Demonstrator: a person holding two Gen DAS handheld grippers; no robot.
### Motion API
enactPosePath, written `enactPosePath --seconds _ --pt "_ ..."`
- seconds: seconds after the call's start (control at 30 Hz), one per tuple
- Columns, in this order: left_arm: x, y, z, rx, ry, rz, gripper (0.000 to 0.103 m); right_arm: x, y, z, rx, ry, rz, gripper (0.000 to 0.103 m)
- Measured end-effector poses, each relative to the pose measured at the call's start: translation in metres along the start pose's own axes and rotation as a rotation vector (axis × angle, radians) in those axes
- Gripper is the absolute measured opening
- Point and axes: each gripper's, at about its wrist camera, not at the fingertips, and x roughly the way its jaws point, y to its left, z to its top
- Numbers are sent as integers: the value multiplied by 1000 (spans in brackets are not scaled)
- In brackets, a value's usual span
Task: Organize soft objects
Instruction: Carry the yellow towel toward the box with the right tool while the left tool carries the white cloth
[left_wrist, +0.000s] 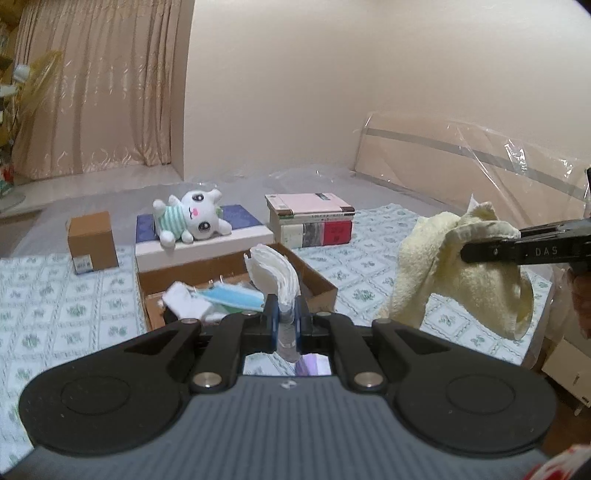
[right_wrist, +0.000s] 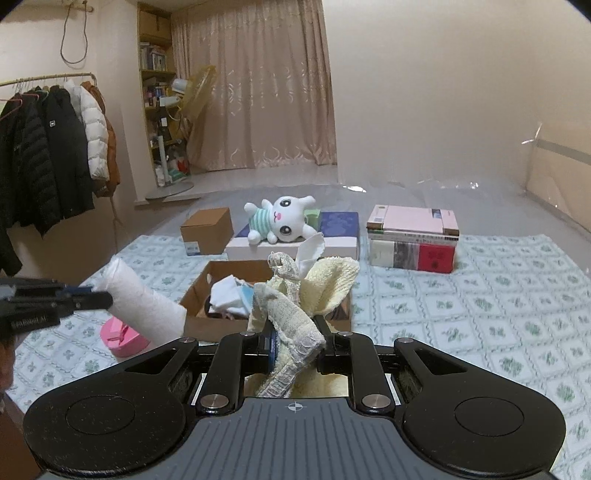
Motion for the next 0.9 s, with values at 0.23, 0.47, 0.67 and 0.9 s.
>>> enactPosePath --seconds 0.23,0.47,0.67,0.9 --pt "21 13 20 18 30 -5 7 20 1 17 -37 3 14 19" --pt "45 25 35 38 73 11 7 45 2 34 -66 33 43 19" --pt "62 39 46 36 101 18 7 70 -1 50 -78 54 53 19" --pt "79 53 53 42 128 28 7 96 1 67 -108 74 62 19"
